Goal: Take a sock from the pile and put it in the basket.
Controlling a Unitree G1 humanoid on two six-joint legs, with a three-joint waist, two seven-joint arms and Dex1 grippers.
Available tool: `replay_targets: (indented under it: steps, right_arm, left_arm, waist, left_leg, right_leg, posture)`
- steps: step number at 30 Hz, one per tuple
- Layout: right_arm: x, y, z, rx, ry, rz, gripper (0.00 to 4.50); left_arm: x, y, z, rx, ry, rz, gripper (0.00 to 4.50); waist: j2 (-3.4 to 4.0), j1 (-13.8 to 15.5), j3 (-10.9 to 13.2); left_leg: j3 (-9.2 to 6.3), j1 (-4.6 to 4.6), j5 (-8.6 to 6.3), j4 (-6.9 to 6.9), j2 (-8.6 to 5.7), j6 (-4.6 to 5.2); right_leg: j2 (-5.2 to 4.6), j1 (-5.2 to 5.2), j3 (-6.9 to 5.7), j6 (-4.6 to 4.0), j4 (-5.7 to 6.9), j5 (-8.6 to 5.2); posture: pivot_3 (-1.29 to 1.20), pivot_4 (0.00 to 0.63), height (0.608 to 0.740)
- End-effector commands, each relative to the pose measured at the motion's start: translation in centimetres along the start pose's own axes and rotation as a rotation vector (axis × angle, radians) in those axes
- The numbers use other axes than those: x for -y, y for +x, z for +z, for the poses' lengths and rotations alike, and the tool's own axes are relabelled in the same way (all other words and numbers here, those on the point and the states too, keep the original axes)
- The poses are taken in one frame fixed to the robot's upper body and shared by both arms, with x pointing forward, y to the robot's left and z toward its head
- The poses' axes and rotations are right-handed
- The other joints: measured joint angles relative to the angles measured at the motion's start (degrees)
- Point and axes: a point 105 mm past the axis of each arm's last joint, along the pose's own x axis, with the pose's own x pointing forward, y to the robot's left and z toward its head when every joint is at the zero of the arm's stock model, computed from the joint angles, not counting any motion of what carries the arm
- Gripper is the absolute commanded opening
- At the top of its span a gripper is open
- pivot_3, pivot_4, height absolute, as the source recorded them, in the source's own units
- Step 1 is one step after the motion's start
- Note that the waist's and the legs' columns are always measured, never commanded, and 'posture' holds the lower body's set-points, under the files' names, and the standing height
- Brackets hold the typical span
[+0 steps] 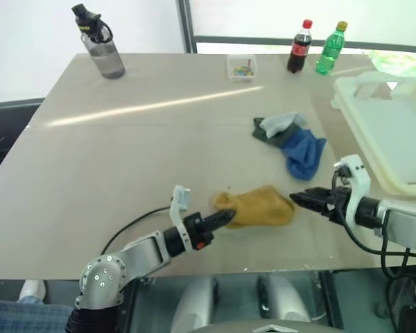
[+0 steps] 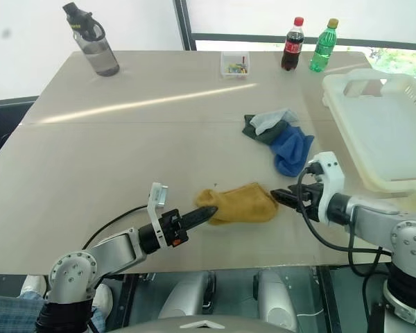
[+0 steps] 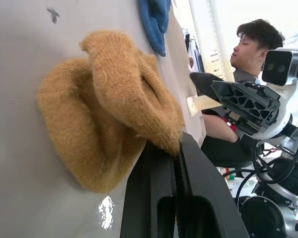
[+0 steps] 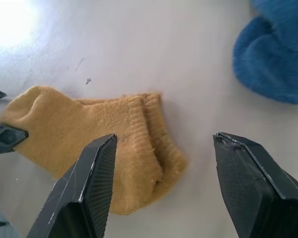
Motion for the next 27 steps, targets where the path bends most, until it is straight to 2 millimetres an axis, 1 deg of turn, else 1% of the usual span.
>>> replay_targets:
  steps: [1,3,4,7,10,13,16,20,23,25,27]
  right_arm:
    - [-1.2,0.2,0.5,0.034,-0.035,0.047,3.16]
    - [-2.3,0.7,0.5,0.033,-0.033,0.110,3.16]
    - [-2.6,0.8,0.3,0.031,-0.026,0.126,3.16]
    - [-2.4,1.1,-0.5,0.009,-0.003,0.113,3.16]
    - [-2.6,1.4,-0.6,0.010,-0.005,0.124,3.16]
    - [-2.9,2.5,-1.1,-0.007,0.002,0.127,3.16]
    - [-2.4,2.9,-1.2,-0.014,-0.011,0.094,3.16]
    - [-1.7,3.1,-1.3,-0.026,-0.033,0.057,3.16]
    - [-0.9,3.1,-0.6,0.008,-0.044,0.011,3.16]
    - [-0.8,3.1,-0.3,0.022,-0.040,0.013,3.16]
    - [-0.9,3.0,-0.5,0.007,-0.046,0.020,3.16]
  left_arm:
    - [0.7,0.1,0.1,0.022,-0.008,-0.026,0.00]
    - [0.7,0.1,0.1,0.024,-0.013,-0.024,0.00]
    - [0.7,0.2,0.1,0.024,-0.014,-0.023,0.00]
    - [0.8,0.2,0.0,0.026,-0.017,-0.022,0.00]
    - [0.8,0.2,0.0,0.032,-0.025,-0.021,0.00]
    - [0.8,0.3,0.1,0.036,-0.029,-0.022,0.00]
    - [0.9,0.3,0.0,0.030,-0.026,-0.024,0.00]
    - [0.9,0.2,0.0,0.029,-0.029,-0.026,0.00]
    - [0.9,0.2,0.0,0.026,-0.026,-0.030,0.00]
    - [0.9,0.2,0.0,0.026,-0.027,-0.031,0.00]
    - [0.9,0.2,0.0,0.026,-0.029,-0.032,0.00]
  waist:
    - [0.00,-0.02,0.00]
    - [0.00,-0.10,0.00]
    - [0.00,-0.11,0.00]
    - [0.00,-0.09,0.00]
    - [0.00,-0.05,0.00]
    - [0.00,-0.07,0.00]
    - [0.00,-0.08,0.00]
    - [0.00,-0.07,0.00]
    - [0.00,-0.06,0.00]
    - [0.00,-0.07,0.00]
    - [0.00,-0.07,0.00]
  left_leg:
    - [-0.03,0.00,0.00,0.00,0.00,0.00]
    - [-0.02,0.03,0.00,0.04,0.00,0.00]
    - [-0.01,0.04,0.00,0.04,0.01,0.00]
    - [-0.02,0.07,0.00,0.04,0.03,0.00]
    - [-0.02,0.03,0.00,0.06,0.01,0.00]
    - [-0.02,0.04,0.00,0.07,0.01,0.00]
    - [-0.03,0.05,0.00,0.07,0.02,0.00]
    - [-0.01,0.04,0.00,0.09,0.00,0.00]
    - [-0.03,0.04,0.00,0.08,0.01,0.00]
    - [-0.02,0.05,0.00,0.09,0.01,0.00]
    - [-0.02,0.05,0.00,0.09,0.01,0.00]
  right_leg:
    - [-0.02,0.00,0.01,0.00,0.00,0.00]
    - [-0.03,0.00,0.02,-0.01,0.01,0.00]
    - [-0.02,0.01,0.02,-0.03,0.02,-0.02]
    - [0.01,0.01,0.01,-0.13,0.04,-0.07]
    - [-0.02,0.01,0.01,-0.12,0.04,-0.06]
    - [-0.02,0.01,0.02,-0.09,0.03,-0.05]
    - [-0.01,0.01,0.01,-0.13,0.05,-0.07]
    - [-0.02,0.01,0.01,-0.12,0.05,-0.07]
    - [-0.02,0.01,0.00,-0.12,0.04,-0.07]
    - [-0.01,0.01,0.01,-0.12,0.05,-0.07]
    - [-0.01,0.01,0.01,-0.12,0.05,-0.06]
  posture:
    - [0.00,0.150,0.740]
    - [0.00,0.150,0.740]
    - [0.00,0.150,0.740]
    - [0.00,0.150,0.740]
    - [0.00,0.150,0.740]
    - [0.00,0.150,0.740]
    - [0.00,0.150,0.740]
    - [0.00,0.150,0.740]
    - [0.00,0.150,0.740]
    - [0.00,0.150,0.740]
    - [0.00,0.150,0.740]
